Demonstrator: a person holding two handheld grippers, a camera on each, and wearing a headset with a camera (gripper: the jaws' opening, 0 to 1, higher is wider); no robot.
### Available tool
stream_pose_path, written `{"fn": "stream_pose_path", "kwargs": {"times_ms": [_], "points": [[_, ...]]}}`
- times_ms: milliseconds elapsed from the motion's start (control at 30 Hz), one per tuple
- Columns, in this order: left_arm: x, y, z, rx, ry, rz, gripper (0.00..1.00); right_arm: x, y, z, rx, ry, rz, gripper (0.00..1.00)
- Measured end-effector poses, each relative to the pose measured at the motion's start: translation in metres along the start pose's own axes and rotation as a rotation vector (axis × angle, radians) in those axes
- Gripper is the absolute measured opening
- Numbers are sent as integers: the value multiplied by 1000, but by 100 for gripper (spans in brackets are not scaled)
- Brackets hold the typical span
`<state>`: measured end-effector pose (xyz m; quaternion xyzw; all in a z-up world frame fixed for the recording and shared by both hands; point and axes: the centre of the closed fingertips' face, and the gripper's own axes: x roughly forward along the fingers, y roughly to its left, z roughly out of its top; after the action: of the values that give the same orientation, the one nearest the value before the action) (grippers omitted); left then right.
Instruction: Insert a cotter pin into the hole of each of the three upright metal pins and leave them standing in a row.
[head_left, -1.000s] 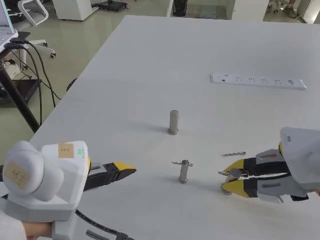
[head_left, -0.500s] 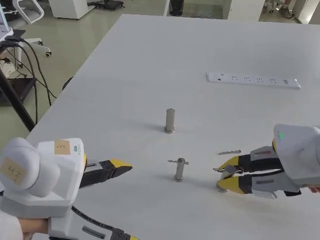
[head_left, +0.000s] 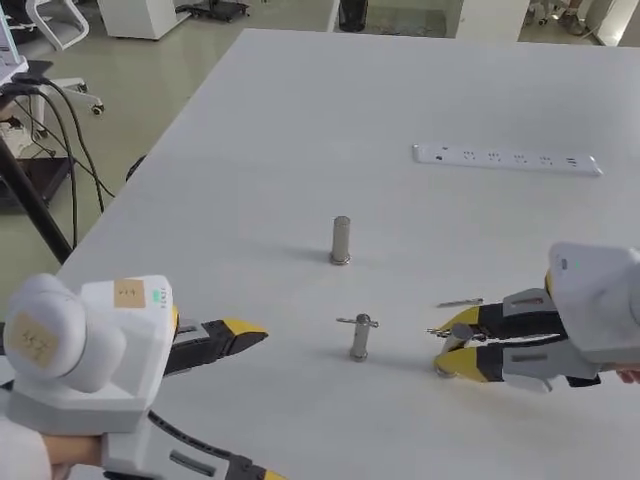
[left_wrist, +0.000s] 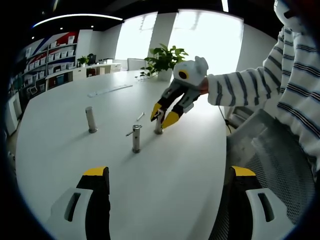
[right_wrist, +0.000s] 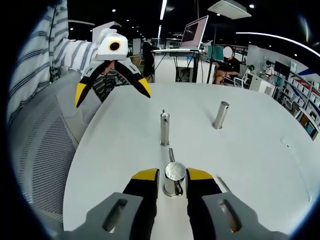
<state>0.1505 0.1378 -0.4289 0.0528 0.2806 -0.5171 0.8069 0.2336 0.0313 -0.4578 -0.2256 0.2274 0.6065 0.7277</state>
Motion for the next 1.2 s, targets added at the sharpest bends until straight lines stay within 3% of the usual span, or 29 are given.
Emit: {"fn": "stream_pose_path", "kwargs": {"times_ms": [67,233,267,333,367,500,733,867,1100,1167,1200], "points": [[0,1,1,-4,-1,1,99,-2,1,4,1,-4,-5,28],[1,7,8,-11,-19,6,99,-17,0,17,28,-25,-67,38],[1,8,10,-9,-24,9,99,-20,0,19,56,-31,-85,43],[0,13,11,-4,-22,24,99,-29,-1,26,16,-50,-133,55],[0,15,11,0,-22,30,99,-32,3,26,23,-47,-129,63],[0,18,13,-13,-29,32,99,-44,8,28,107,-65,-184,76],[1,23,17,-26,-42,34,99,-59,18,27,194,-70,-243,83],[2,25,21,-37,-60,29,99,-69,26,31,235,-101,-278,90],[7,27,27,-50,-74,16,99,-76,34,26,330,-113,-327,93],[8,33,31,-55,-83,30,99,-78,36,24,331,-118,-340,94],[8,41,35,-53,-90,57,99,-79,38,23,341,-116,-342,94]]}}
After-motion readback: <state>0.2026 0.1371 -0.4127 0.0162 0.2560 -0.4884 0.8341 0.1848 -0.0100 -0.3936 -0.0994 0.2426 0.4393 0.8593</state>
